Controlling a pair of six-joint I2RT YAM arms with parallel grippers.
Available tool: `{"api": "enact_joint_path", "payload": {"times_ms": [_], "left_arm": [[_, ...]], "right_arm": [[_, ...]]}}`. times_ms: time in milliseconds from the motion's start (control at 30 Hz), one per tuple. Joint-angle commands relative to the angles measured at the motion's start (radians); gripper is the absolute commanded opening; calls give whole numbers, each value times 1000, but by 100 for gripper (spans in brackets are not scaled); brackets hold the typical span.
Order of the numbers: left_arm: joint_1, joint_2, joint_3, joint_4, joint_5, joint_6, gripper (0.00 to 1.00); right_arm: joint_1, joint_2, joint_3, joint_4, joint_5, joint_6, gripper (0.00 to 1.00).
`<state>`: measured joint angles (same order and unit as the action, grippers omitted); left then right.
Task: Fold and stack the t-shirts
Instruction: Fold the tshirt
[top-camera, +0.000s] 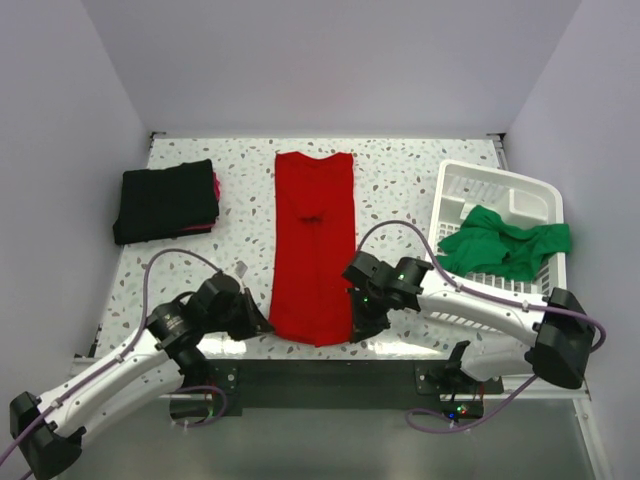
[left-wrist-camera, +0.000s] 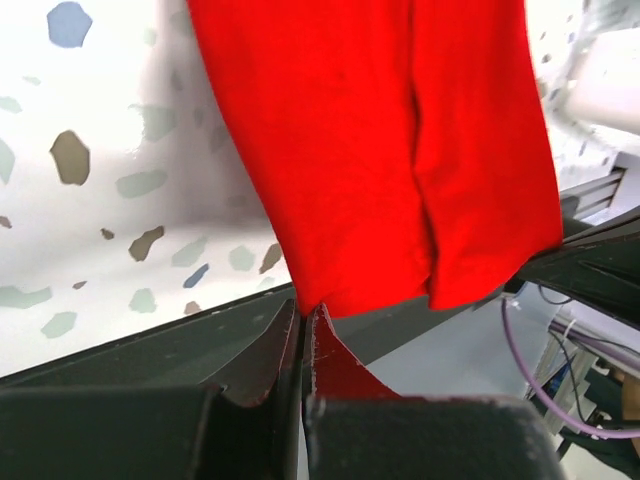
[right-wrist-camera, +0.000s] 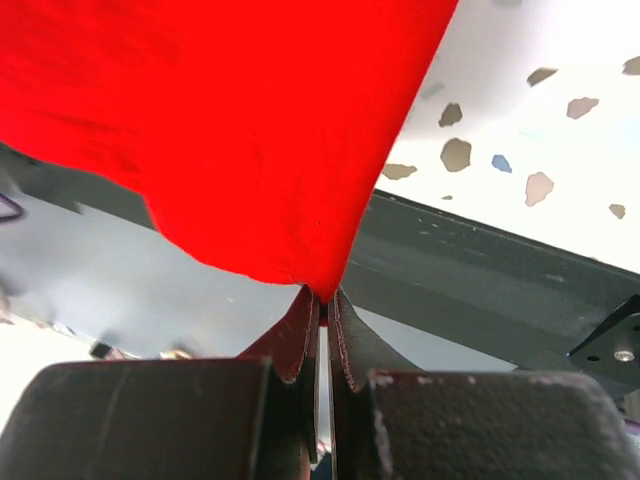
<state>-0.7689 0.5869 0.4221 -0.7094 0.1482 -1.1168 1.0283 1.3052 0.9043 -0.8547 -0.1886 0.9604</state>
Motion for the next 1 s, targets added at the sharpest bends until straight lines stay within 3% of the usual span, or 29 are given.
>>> {"api": "enact_joint_path", "payload": {"times_ms": [0,333,633,967], "left_arm": [[-6,2,53,-1,-38,-31,0],[-4,106,142,82,-145,-28,0],[0,275,247,140,-277,70,0],[174,471,308,327,-153,236,0]], "right_arm": [[6,-40,61,-63,86,57,0],[-4,22,154,-76,201,25,0],[-137,141,274,-80,218,-104,0],[-258,316,438,-90,225,-245,0]]}}
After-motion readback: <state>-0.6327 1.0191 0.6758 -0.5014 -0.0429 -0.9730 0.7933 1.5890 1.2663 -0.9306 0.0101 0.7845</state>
